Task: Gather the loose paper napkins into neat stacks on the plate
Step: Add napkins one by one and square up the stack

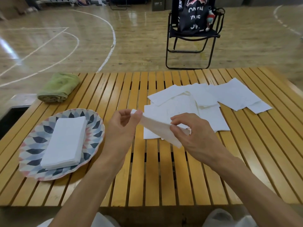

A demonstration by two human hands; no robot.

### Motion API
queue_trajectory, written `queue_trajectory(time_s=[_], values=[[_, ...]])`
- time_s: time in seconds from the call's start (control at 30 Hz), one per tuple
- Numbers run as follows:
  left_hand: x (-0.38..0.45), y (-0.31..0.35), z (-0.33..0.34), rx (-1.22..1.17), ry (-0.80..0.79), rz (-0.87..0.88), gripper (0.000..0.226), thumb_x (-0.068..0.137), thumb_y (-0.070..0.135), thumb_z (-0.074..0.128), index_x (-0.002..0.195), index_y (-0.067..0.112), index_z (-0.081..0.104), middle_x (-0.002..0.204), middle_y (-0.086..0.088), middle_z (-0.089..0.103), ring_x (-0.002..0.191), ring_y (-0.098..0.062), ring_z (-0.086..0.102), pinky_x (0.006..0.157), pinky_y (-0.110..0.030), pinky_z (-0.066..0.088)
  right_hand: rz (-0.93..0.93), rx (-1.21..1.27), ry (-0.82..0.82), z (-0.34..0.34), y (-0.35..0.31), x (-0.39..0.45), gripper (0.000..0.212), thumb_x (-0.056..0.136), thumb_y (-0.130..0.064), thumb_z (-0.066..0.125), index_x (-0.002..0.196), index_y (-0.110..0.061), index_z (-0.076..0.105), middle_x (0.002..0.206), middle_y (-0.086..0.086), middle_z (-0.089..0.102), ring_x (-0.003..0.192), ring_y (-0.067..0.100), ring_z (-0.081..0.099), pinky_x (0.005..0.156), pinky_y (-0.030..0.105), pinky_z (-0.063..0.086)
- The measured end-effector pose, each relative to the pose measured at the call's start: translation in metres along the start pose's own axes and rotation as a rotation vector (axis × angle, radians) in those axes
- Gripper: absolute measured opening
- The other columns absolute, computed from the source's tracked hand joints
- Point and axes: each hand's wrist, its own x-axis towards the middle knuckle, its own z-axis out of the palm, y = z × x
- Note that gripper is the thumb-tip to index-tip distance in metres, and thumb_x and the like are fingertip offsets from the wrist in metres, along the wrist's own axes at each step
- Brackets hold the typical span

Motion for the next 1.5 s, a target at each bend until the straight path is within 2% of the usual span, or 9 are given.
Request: queue_trajectory(time_s=[0.13,0.3,0.43,0.6,0.67,0.87,1.0,1.23,1.5], values=[[0.001,-0.009,-0.001,0.427,-0.026,0.268,0.063,0.081,0.061,0.067,0.134,0.04,0.04,0.136,0.02,0.043,0.127,0.006,0.038,0.088,-0.01,0.032,-0.012,0.007,-0.001,-0.002,0.001,0.002,0.016,0.103,-0.031,0.051,0.109,-0.027,0.064,0.109,-0.017,0.062,0.103,-0.001,0.051,0.086,0.019,0.044],[-0.002,-0.012,0.002,0.668,-0.264,0.514,0.029,0.09,0.04,0.068,0.117,0.037,0.059,0.113,0.032,0.051,0.118,0.006,0.043,0.1,-0.034,0.043,0.02,0.096,-0.122,-0.009,0.001,0.004,0.014,0.103,-0.033,0.05,0.099,-0.034,0.063,0.093,-0.025,0.061,0.097,-0.004,0.053,0.073,0.008,0.042],[-0.002,-0.01,0.001,0.625,-0.284,0.443,0.008,0.095,0.031,0.063,0.094,0.027,0.069,0.085,0.023,0.063,0.091,0.004,0.056,0.072,-0.016,0.046,0.122,0.11,-0.133,-0.014,0.006,0.006,0.015,0.101,-0.038,0.053,0.088,-0.037,0.062,0.092,-0.02,0.063,0.09,0.0,0.057,0.067,0.015,0.04],[0.006,-0.019,-0.005,0.706,-0.313,0.225,0.009,0.095,0.034,0.059,0.087,0.035,0.064,0.087,0.02,0.062,0.086,0.003,0.056,0.064,-0.015,0.039,0.32,0.103,-0.232,-0.018,0.015,0.007,0.007,0.097,-0.029,0.062,0.091,-0.031,0.062,0.083,-0.004,0.069,0.063,0.011,0.072,0.062,0.028,0.056],[0.009,-0.028,-0.004,0.787,-0.369,0.132,0.008,0.095,0.032,0.059,0.089,0.038,0.059,0.092,0.02,0.059,0.087,-0.001,0.056,0.064,-0.017,0.041,0.354,0.01,-0.28,-0.015,0.023,0.007,0.005,0.097,-0.026,0.062,0.093,-0.03,0.062,0.082,-0.001,0.066,0.057,0.006,0.07,0.056,0.022,0.053],[0.014,-0.052,0.001,0.988,-0.425,-0.008,0.016,0.091,0.036,0.065,0.097,0.039,0.051,0.1,0.014,0.052,0.081,-0.002,0.052,0.057,-0.015,0.04,0.414,-0.164,-0.327,0.003,0.045,0.009,0.012,0.094,-0.025,0.065,0.098,-0.034,0.058,0.085,-0.014,0.05,0.077,0.006,0.055,0.062,0.02,0.041],[0.013,-0.055,0.003,1.026,-0.427,0.024,0.02,0.089,0.037,0.069,0.097,0.038,0.051,0.092,0.018,0.051,0.079,-0.002,0.052,0.058,-0.016,0.04,0.418,-0.248,-0.321,0.007,0.053,0.007,0.013,0.089,-0.027,0.068,0.094,-0.032,0.057,0.093,-0.01,0.056,0.078,0.007,0.056,0.059,0.021,0.042],[0.006,-0.047,0.009,1.172,-0.371,0.25,0.023,0.09,0.037,0.068,0.111,0.034,0.059,0.111,0.01,0.052,0.096,-0.009,0.054,0.08,-0.025,0.05,0.343,-0.362,-0.259,0.005,0.047,0.005,0.014,0.089,-0.031,0.068,0.096,-0.034,0.057,0.094,-0.012,0.058,0.08,0.007,0.057,0.063,0.024,0.048],[-0.001,-0.044,0.02,1.153,-0.585,0.254,0.027,0.094,0.024,0.063,0.12,0.03,0.063,0.113,0.01,0.05,0.105,-0.01,0.052,0.091,-0.027,0.047,0.32,-0.342,-0.351,0.011,0.039,0.005,0.012,0.094,-0.02,0.06,0.102,-0.028,0.065,0.099,-0.009,0.057,0.088,0.012,0.061,0.071,0.026,0.05]])
